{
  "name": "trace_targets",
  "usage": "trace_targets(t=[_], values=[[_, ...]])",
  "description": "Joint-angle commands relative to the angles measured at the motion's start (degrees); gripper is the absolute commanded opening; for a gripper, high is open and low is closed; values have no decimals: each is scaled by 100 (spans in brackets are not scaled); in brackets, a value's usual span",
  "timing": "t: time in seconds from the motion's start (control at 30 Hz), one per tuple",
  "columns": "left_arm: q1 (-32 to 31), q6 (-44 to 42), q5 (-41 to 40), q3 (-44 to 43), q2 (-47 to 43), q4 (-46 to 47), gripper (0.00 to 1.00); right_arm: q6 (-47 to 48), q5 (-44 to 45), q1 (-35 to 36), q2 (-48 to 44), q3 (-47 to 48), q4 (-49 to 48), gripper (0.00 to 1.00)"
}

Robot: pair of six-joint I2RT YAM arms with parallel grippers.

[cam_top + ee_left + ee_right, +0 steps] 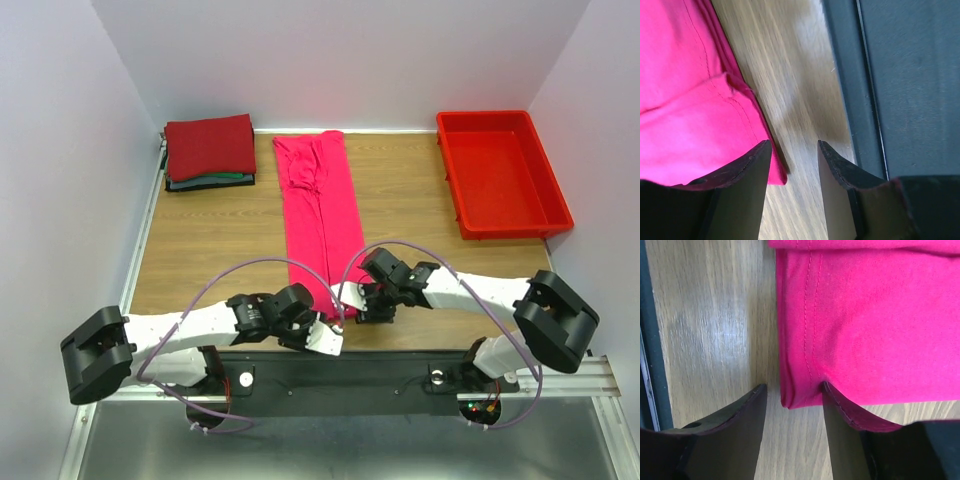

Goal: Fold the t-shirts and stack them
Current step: Fold the tshirt

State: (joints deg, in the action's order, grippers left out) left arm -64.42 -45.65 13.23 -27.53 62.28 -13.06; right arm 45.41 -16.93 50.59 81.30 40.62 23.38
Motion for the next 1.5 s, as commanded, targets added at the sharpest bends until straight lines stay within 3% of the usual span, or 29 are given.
trace_targets(t=[0.0, 0.17, 0.57, 0.67, 0.8, 0.83, 0.9, 1.0, 1.17, 1.27, 1.4, 1.47], values=[[-18, 135, -268, 151, -32, 391, 52, 91, 137, 13, -403, -221, -272, 54], [-18, 170, -514, 239, 56, 515, 52, 232, 5, 21, -791, -362, -351, 60], [132, 188, -462, 389, -14, 647, 53, 504, -320, 13, -511, -687, -1054, 60], [193, 214, -427, 389, -49, 656, 54, 469, -302, 21, -299, -617, -1072, 54], [272, 171, -357, 406, -67, 656, 54, 495, -145, 21, 17, -661, -1072, 38], [290, 135, -348, 424, -67, 656, 54, 469, -101, 13, 53, -661, -1072, 28], [290, 91, -322, 415, -41, 656, 54, 390, -30, 21, 62, -643, -1072, 20], [342, 21, -278, 397, 47, 682, 49, 171, -30, 21, -43, -626, -1054, 10], [483, -23, -199, 239, 372, 664, 29, -49, 49, 13, -70, -529, -1019, 1], [650, -110, -120, 169, 477, 629, 23, -85, 5, 13, -96, -511, -1019, 0], [817, -233, -84, 125, 469, 568, 0, -190, 40, 13, -88, -424, -1002, 1], [887, -243, -49, 116, 312, 515, 0, -269, 58, 21, -123, -380, -975, 1]])
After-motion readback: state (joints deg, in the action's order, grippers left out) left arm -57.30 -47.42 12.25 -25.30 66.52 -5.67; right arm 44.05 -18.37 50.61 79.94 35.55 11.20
